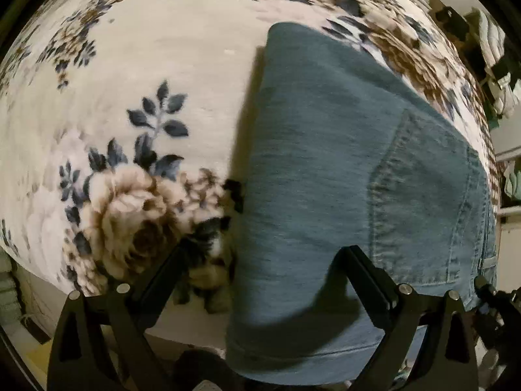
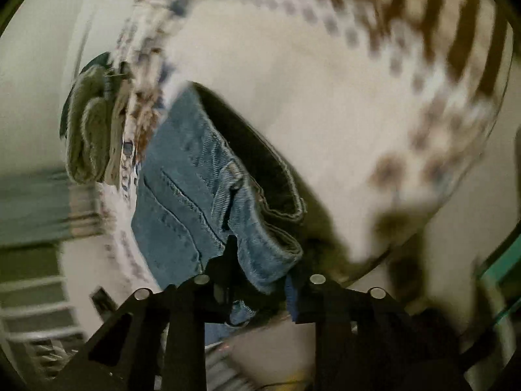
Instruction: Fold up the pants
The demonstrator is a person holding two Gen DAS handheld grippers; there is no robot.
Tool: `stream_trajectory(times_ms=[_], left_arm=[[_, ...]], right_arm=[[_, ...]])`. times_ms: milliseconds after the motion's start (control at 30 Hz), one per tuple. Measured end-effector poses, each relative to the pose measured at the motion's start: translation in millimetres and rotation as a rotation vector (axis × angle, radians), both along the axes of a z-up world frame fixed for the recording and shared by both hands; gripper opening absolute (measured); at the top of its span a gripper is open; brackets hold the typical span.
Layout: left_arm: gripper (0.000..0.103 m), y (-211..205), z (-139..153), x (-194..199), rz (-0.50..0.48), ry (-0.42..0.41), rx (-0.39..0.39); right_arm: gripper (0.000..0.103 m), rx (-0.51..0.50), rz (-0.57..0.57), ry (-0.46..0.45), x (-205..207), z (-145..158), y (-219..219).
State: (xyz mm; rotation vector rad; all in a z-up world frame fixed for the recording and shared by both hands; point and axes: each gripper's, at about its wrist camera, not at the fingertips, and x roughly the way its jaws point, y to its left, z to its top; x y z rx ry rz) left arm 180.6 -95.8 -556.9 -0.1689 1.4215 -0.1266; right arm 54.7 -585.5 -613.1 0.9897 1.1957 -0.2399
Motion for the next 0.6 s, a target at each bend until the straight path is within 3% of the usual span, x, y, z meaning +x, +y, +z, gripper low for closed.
stream_trajectory(times_ms=[100,200,267,300,433,500,600], left_arm=[[0.100,-3,-3,-1,0.006,0.009,0.002],[0.100,2,-9,-2,0.036,0.018,-0.051],[0.100,5,-15,-2,0.040,0.017,-0.105],[0.100,8,-19,-1,0.039,0.017,-0.137],[0.100,14,-38,-1,0.036,0.026,-0.264],[0.100,14,-38,1,0.033,0.014,-0.276],[0.100,14,-38,-1,0.027,-0.004,-0.293]], right_arm=[[0.026,0.054,0.016,0.058,1,-22,-15],[0.046,0.123,0.064,0.065,13,-31,-16],[0.070,0.228,0.053,-0.003,6,-36,-19],[0.074,0.260,0.055,-0.013,5,-40,-19],[0.077,0.307,0.127,-0.037,6,-61,-9],[0.077,0.340,0.167,-0.058,15,-70,2],[0.086,0.330,0.227,-0.081,32,-73,21]])
